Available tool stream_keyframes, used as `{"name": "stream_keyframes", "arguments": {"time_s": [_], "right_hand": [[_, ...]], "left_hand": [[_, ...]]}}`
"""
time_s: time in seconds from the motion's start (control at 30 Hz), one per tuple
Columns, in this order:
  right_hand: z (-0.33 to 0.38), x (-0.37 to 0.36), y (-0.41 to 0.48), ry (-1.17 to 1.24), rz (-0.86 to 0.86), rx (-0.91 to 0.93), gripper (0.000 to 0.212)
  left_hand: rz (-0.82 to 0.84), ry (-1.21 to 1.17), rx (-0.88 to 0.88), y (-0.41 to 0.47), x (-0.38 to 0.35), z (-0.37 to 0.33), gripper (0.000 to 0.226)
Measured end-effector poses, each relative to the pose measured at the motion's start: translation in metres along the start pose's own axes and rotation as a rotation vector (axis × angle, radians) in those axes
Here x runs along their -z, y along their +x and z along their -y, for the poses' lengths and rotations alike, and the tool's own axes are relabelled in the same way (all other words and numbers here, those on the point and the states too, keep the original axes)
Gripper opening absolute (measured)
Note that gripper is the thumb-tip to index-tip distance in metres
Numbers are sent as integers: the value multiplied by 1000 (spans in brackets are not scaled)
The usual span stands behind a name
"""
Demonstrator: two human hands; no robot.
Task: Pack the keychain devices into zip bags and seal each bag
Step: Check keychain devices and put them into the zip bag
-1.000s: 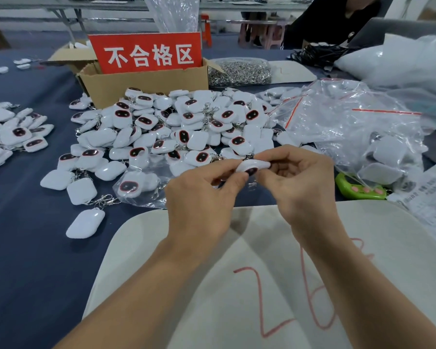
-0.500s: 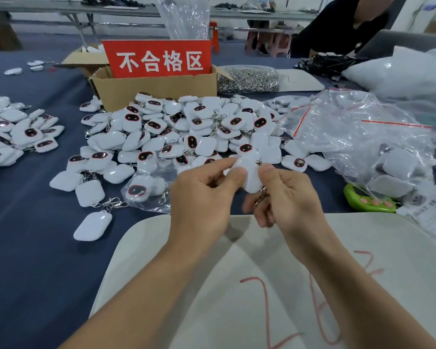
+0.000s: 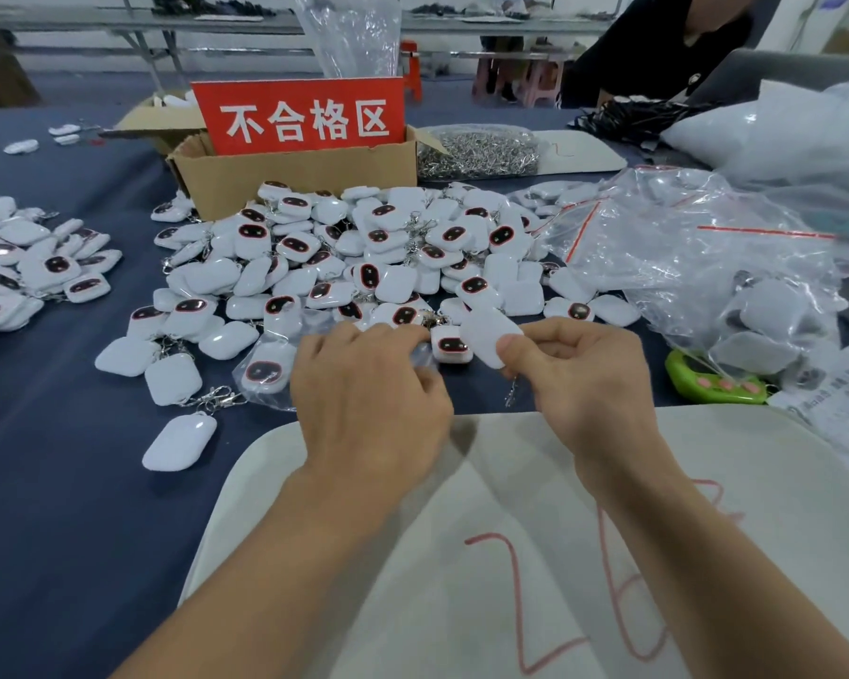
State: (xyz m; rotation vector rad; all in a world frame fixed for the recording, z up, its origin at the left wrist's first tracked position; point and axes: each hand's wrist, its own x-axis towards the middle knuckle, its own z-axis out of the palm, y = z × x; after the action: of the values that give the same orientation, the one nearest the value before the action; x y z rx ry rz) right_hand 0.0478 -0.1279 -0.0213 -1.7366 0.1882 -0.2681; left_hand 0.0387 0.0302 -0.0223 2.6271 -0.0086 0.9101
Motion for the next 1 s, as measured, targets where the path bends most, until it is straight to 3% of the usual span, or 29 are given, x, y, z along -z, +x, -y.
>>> {"name": "stream_keyframes", "arguments": {"time_s": [0.1,0.17,0.3,0.4,0.6,0.7,0.8,1.0], "right_hand": [[-1,5,-1,-24,-35,10,11],[-1,4,-3,-39,-5,3,12],[3,-4,-6,-39,57,-4,15],[2,-13,-8,-64,99,43,13],[-1,-28,-14,-75,227,163,25],[2,-25,-13,11,342,86,28],[2,-18,-10,3,227,-4,28],[8,-7,-1,270,96,-249,30]], "left_hand": [[290,228,48,4,5,2,14],[331,238,67,5,6,0,18],[193,-22,4,0,7,-3,40],[90,-216,-70,-3,8,-4,43],[104,-518,-118,-8,4,-7,45],[133,-562,-102,-8,4,-6,45],[127,-488,-77,-8,5,-8,46],[53,-489,70,-5,2,-3,41]]}}
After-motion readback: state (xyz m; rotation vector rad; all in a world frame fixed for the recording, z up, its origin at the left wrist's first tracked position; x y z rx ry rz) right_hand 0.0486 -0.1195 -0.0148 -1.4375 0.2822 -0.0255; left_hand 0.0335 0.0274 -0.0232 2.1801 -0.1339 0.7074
